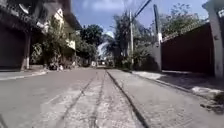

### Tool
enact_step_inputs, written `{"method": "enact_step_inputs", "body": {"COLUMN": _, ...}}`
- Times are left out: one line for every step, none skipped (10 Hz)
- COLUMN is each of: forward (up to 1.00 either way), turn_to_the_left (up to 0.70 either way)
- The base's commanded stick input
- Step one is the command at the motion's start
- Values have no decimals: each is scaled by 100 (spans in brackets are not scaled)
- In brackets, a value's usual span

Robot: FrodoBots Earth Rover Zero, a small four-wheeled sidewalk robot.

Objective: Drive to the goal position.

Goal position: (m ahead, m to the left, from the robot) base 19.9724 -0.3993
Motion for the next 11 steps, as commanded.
{"method": "enact_step_inputs", "body": {"forward": 100, "turn_to_the_left": 15}}
{"method": "enact_step_inputs", "body": {"forward": 100, "turn_to_the_left": 15}}
{"method": "enact_step_inputs", "body": {"forward": 100, "turn_to_the_left": 15}}
{"method": "enact_step_inputs", "body": {"forward": 100, "turn_to_the_left": 15}}
{"method": "enact_step_inputs", "body": {"forward": 100, "turn_to_the_left": 8}}
{"method": "enact_step_inputs", "body": {"forward": 100, "turn_to_the_left": -15}}
{"method": "enact_step_inputs", "body": {"forward": 100, "turn_to_the_left": -25}}
{"method": "enact_step_inputs", "body": {"forward": 100, "turn_to_the_left": -25}}
{"method": "enact_step_inputs", "body": {"forward": 100, "turn_to_the_left": -25}}
{"method": "enact_step_inputs", "body": {"forward": 100, "turn_to_the_left": -25}}
{"method": "enact_step_inputs", "body": {"forward": 100, "turn_to_the_left": -25}}
